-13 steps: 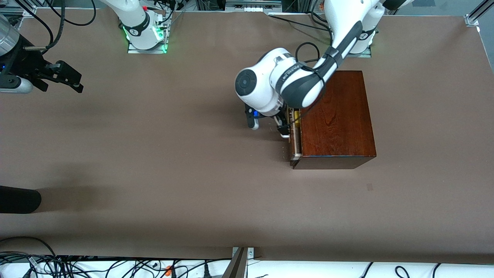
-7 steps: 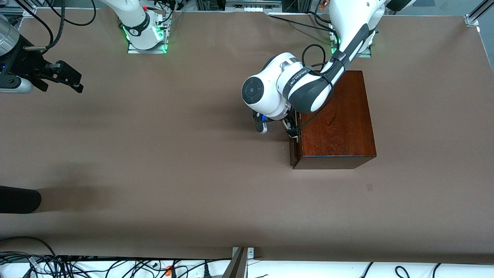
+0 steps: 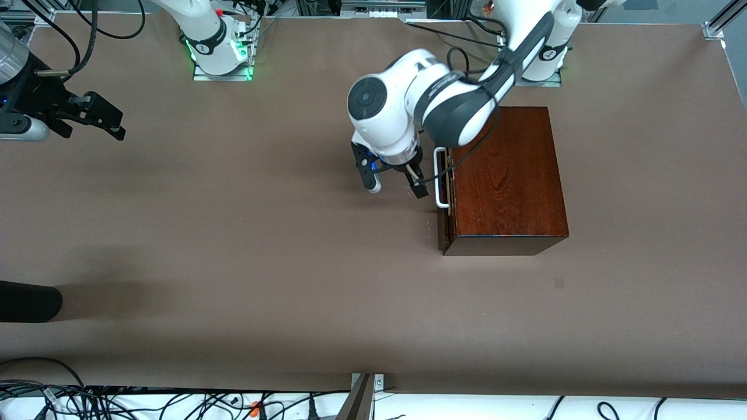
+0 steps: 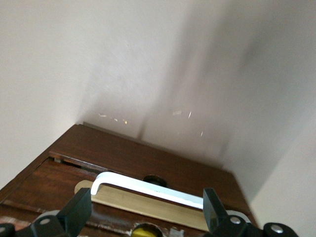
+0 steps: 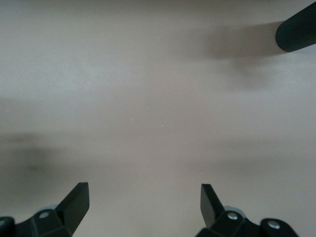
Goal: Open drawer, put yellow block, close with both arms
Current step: 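Press the drawer fully shut with the left gripper, then lift away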
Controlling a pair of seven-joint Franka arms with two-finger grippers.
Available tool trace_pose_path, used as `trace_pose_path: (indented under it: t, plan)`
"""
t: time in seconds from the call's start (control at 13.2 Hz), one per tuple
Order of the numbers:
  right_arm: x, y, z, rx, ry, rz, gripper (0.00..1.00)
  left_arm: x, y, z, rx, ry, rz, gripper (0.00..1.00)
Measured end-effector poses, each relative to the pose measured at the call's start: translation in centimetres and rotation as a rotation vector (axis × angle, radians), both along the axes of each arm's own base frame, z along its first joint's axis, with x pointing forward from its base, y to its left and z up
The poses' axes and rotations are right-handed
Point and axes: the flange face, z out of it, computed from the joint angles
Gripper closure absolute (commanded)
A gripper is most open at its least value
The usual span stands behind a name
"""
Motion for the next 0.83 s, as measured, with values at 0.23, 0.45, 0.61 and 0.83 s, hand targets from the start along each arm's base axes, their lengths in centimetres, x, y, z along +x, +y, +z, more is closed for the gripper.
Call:
trace_pose_path:
  t: [0.23, 0.45, 0.61, 0.83]
  plan:
    - [0.0, -0.1, 0.0, 0.0, 0.0, -0.001, 0.0, 6.0, 7.4, 7.3, -0.153, -0.035, 0.199, 0.0]
    - [0.0, -0.1, 0.0, 0.0, 0.0, -0.001, 0.0, 9.2, 16.1, 13.1, -0.181, -0.104, 0.333, 0.0]
    - [0.0, -0.1, 0.0, 0.0, 0.0, -0.002, 0.0, 9.9, 20.8, 15.8, -0.176, -0.13, 0.402, 0.0]
    - [0.0, -0.1, 0.0, 0.0, 0.0, -0.002, 0.0, 10.3, 28.2, 18.8, -0.152, -0.135, 0.525, 0.0]
